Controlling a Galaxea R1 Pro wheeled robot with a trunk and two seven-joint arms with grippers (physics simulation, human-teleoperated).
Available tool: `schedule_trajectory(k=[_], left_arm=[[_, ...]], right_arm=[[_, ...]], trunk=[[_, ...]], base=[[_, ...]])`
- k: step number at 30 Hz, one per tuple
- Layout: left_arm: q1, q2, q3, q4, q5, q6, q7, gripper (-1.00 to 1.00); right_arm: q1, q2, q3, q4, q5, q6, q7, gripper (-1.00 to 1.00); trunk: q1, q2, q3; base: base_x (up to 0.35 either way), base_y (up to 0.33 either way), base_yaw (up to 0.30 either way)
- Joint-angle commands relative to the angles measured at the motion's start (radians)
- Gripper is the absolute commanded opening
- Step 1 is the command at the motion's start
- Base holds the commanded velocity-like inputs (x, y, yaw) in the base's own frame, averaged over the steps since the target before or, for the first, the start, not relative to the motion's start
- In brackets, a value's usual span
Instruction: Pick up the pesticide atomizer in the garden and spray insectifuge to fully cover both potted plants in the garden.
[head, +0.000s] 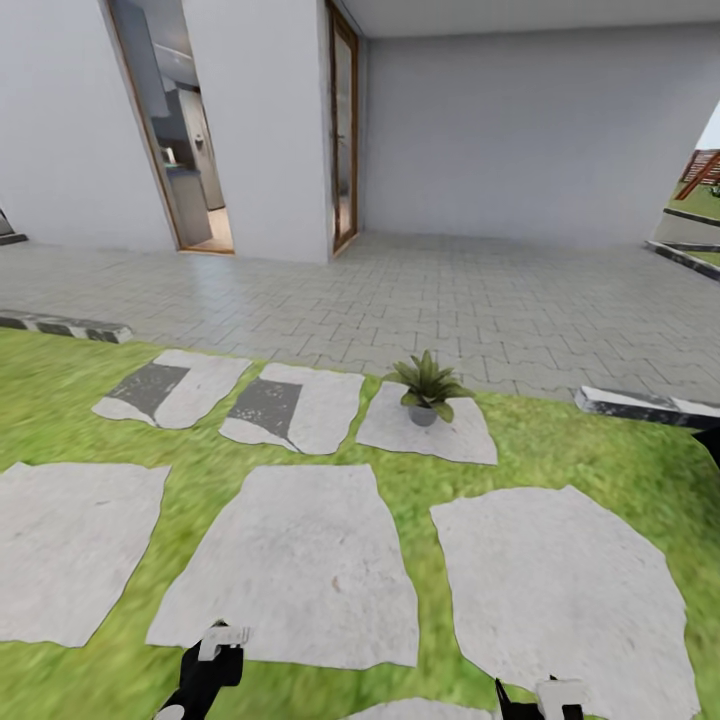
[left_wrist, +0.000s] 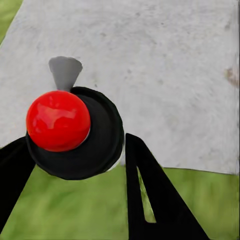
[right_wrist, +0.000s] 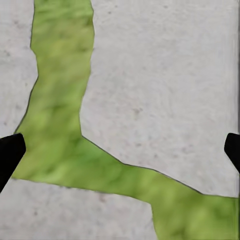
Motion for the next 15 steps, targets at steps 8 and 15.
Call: schedule_trajectory(k=[8,15], left_arm=[[0.003,0.026,0.014,0.011,-0.006,0.003,0.030,-1.00],[-0.014,0.066,0.004,-0.001,-0.021,0.018,0.030,-1.00]], right_arm=[[0.013,0.020,-0.002,0.014,0.001,-0.007,-0.013,1.00],[0.012,0.021,-0.004,0.045,0.001,-0.007,-0.011,1.00]], trunk=[[0.000,0.000,-0.001],[0.000,0.000,-0.001]], base=[[0.089,-0.063,0.000],[0.000,0.000,0.000]])
